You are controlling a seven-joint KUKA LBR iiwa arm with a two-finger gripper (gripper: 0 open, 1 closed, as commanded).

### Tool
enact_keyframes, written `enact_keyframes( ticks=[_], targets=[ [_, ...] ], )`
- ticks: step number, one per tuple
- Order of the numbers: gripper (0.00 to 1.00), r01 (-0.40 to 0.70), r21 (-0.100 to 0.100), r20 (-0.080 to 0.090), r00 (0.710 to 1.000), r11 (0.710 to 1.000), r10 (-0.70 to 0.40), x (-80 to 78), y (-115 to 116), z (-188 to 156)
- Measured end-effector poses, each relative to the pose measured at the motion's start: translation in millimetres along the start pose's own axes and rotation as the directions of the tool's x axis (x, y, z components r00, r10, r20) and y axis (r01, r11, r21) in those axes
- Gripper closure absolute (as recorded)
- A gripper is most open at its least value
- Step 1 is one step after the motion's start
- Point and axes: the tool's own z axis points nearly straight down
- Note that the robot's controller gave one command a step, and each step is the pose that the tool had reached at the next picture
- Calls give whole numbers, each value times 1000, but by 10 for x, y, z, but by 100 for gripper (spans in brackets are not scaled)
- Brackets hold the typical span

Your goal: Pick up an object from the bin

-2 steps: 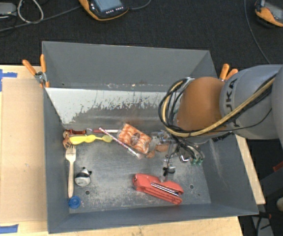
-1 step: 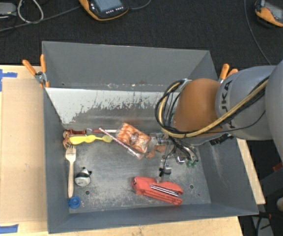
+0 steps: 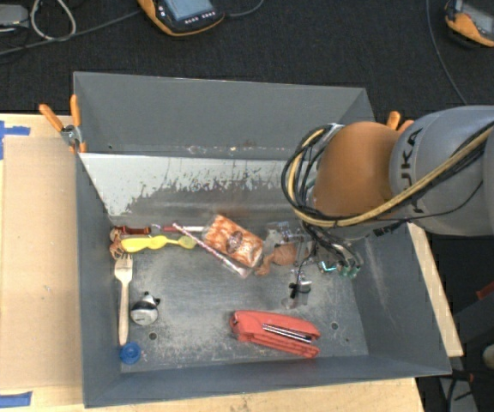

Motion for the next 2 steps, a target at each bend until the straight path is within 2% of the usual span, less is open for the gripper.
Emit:
enact_keyframes(
  ticks=[1, 2],
  targets=[
    [0, 10, 0, 2, 1000, 1000, -10, -94, -65, -73],
    [0, -145, -1, 2, 989, 989, 145, -262, 139, -84]
  ],
)
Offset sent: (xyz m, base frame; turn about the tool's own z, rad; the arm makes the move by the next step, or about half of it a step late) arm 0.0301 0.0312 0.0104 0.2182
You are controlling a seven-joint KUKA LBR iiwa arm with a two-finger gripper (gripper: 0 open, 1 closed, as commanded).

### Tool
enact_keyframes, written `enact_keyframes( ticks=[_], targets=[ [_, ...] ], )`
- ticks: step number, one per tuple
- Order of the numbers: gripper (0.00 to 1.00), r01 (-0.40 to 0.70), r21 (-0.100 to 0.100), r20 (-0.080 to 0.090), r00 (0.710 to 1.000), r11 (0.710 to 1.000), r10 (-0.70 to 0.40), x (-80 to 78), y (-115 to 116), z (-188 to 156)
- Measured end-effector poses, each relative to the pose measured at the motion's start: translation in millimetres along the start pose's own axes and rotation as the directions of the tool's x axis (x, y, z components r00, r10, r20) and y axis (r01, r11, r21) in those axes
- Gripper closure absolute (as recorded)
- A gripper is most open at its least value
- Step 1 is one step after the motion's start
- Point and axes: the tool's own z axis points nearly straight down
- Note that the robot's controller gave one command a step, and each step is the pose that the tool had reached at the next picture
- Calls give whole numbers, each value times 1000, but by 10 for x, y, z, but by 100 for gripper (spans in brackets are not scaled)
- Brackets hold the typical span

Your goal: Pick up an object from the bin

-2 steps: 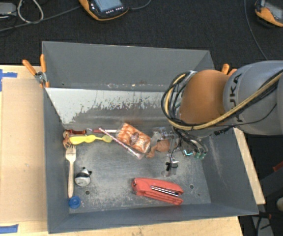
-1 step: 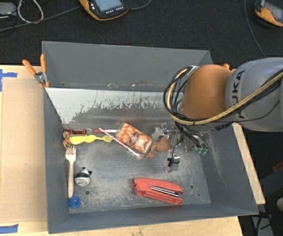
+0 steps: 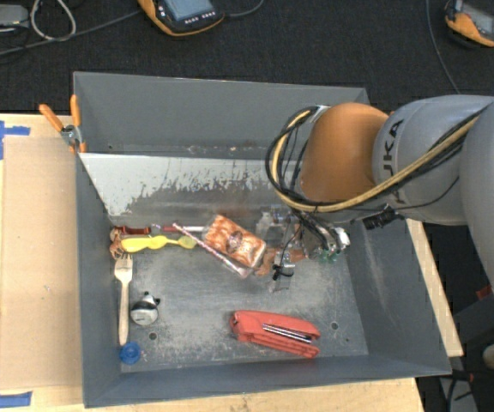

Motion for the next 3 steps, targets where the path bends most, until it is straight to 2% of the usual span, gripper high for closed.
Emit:
enact_keyframes(
  ticks=[1, 2, 3],
  targets=[
    [0, -11, 0, 1, 1000, 1000, 11, -14, 21, 4],
    [0, 1, -1, 0, 1000, 1000, -1, -228, 338, 521],
    [0, -45, 0, 1, 999, 999, 45, -154, 92, 499]
  ],
)
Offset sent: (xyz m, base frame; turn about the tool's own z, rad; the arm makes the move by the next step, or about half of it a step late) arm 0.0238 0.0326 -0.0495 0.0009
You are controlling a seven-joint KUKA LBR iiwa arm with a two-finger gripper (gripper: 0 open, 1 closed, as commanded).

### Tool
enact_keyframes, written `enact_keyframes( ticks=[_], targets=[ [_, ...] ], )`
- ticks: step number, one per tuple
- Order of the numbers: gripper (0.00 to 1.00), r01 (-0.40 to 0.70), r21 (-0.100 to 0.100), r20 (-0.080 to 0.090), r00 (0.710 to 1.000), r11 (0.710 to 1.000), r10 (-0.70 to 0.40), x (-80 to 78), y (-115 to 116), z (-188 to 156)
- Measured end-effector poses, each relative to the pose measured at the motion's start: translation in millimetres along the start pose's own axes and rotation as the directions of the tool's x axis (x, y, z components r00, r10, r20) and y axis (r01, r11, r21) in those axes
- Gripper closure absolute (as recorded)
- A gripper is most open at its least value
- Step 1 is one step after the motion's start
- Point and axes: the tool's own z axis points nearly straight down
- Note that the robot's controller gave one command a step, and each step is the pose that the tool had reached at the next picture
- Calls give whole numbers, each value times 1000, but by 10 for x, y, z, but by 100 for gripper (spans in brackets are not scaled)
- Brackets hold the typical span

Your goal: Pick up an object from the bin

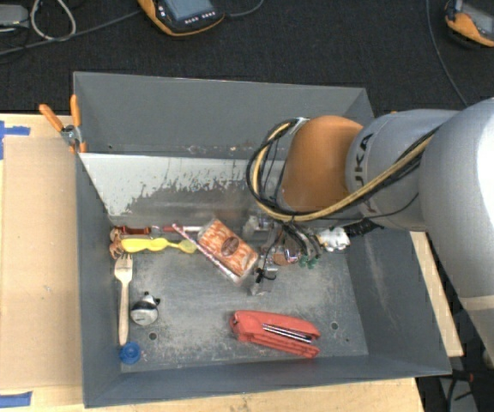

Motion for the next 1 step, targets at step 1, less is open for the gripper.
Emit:
enact_keyframes(
  ticks=[1],
  targets=[
    [0, 51, -1, 2, 999, 999, -51, -39, 171, -2]
  ],
)
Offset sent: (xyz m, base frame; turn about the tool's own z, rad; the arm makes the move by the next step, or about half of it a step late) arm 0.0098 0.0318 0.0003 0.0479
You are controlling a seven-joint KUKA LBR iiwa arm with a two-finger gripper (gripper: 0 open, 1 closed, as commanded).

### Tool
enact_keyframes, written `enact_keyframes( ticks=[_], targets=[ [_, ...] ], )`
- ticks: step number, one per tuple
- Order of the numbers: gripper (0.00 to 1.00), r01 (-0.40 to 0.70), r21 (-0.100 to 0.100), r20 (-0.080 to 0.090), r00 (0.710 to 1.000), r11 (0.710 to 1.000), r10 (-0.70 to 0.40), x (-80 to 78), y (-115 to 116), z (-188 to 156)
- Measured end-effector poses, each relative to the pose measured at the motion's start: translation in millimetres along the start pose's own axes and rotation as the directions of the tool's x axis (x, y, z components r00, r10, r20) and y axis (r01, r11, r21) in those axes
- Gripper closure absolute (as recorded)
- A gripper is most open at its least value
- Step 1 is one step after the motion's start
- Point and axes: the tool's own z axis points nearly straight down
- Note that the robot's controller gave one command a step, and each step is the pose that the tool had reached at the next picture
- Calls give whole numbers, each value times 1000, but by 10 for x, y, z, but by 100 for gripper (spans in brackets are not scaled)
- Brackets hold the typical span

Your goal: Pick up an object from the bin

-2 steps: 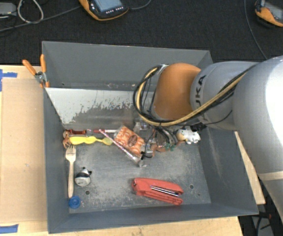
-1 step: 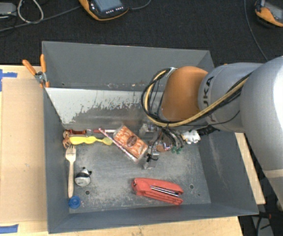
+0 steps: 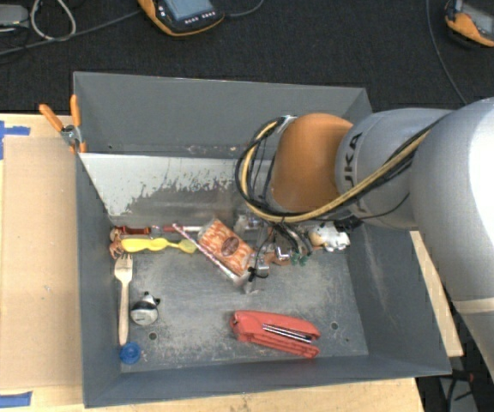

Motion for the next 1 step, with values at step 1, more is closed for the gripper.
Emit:
enact_keyframes(
  ticks=[1],
  targets=[
    [100, -96, 2, 2, 995, 995, 96, -68, 152, -5]
  ],
)
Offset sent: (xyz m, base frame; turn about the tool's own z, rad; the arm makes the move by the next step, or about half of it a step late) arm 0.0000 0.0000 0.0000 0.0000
